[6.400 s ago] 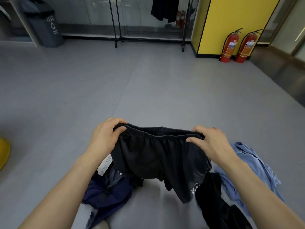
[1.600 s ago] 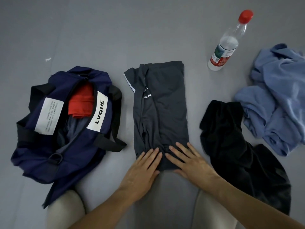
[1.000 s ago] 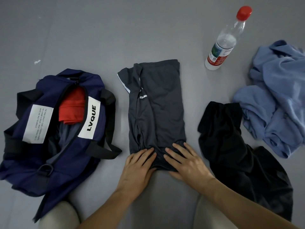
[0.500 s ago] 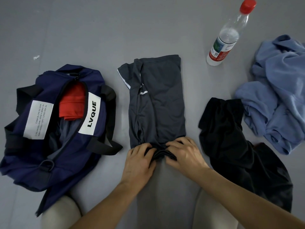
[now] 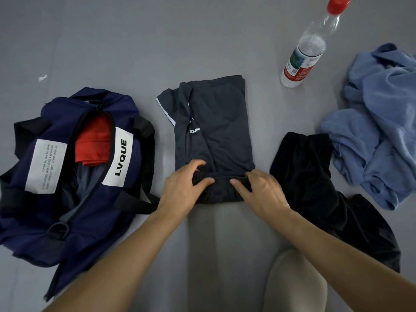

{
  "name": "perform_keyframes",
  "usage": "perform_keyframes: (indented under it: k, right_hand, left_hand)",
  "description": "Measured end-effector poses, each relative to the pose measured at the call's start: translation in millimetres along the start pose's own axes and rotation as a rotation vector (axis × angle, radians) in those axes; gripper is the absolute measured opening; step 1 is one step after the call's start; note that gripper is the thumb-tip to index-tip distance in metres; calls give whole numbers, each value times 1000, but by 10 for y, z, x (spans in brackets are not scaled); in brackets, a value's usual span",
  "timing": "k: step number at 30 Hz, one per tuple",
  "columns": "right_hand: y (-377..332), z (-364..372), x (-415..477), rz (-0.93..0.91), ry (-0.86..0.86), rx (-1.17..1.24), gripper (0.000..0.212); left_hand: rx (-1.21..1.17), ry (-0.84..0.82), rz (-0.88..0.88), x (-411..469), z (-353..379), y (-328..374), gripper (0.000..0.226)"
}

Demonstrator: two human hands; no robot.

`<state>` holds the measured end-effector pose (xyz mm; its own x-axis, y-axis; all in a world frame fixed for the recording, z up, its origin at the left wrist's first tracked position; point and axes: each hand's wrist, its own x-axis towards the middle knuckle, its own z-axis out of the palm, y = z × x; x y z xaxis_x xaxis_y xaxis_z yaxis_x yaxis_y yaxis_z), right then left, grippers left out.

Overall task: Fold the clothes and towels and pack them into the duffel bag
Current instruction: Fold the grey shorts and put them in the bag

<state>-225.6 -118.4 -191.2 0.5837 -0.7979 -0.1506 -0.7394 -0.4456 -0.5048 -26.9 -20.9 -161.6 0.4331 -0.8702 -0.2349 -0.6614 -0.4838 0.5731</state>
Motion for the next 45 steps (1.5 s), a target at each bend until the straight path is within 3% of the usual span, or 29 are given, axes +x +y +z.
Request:
perform_keyframes:
  k: [3, 5, 7, 8, 10, 14, 18, 24, 28, 31, 33, 36, 38, 40, 43, 45]
  right_hand:
    - [24, 46, 46, -102, 140, -143, 35]
    - [39, 88, 28, -384, 183, -242, 43]
    - [92, 177, -29, -584, 100, -284, 44]
    - [129, 218, -51, -583, 4, -324, 52]
    - [221, 265, -54, -517, -206, -399, 73]
    - [289, 285, -18, -508, -296, -446, 82]
    - [307, 337, 8, -493, -234, -421, 75]
    - [240, 298, 44, -514, -53, -330, 59]
    - [234, 266, 35, -504, -69, -320, 67]
    - [254, 231, 21, -466, -10, -200, 60]
    - [221, 129, 29, -398, -6, -39, 45]
    - [140, -71, 74, -149, -177, 127, 32]
    - [102, -114, 110, -35, -222, 121, 35]
    - [54, -104, 132, 11, -155, 74, 39]
    - [-40, -19, 86, -260, 115, -95, 42]
    - [-35, 58, 20, -530, 120, -202, 47]
  left_hand:
    - [190, 2, -8, 84, 79, -15, 45]
    - [315, 124, 103, 79, 118, -50, 40]
    - [378, 295, 326, -1, 182, -31, 32]
    - [379, 316, 445, -63, 230, -16, 31]
    - [392, 208, 577, -194, 341, -54, 39]
    - [524, -145, 448, -236, 403, -376, 74]
    - [572, -250, 487, -103, 338, -460, 88]
    - [399, -200, 439, -13, 229, -351, 61]
    - [241, -97, 362, -30, 150, -259, 38]
    - [141, -59, 295, -16, 63, -226, 26]
    - [47, -96, 200, 27, -13, -196, 19]
    - [-66, -183, 16, 89, -128, -201, 23]
    - [37, -189, -26, 96, -124, -213, 34]
    - [255, -91, -30, 72, -70, -201, 38]
    - [407, 154, 132, 19, 16, -186, 26]
    - [397, 289, 300, -53, 93, -146, 22]
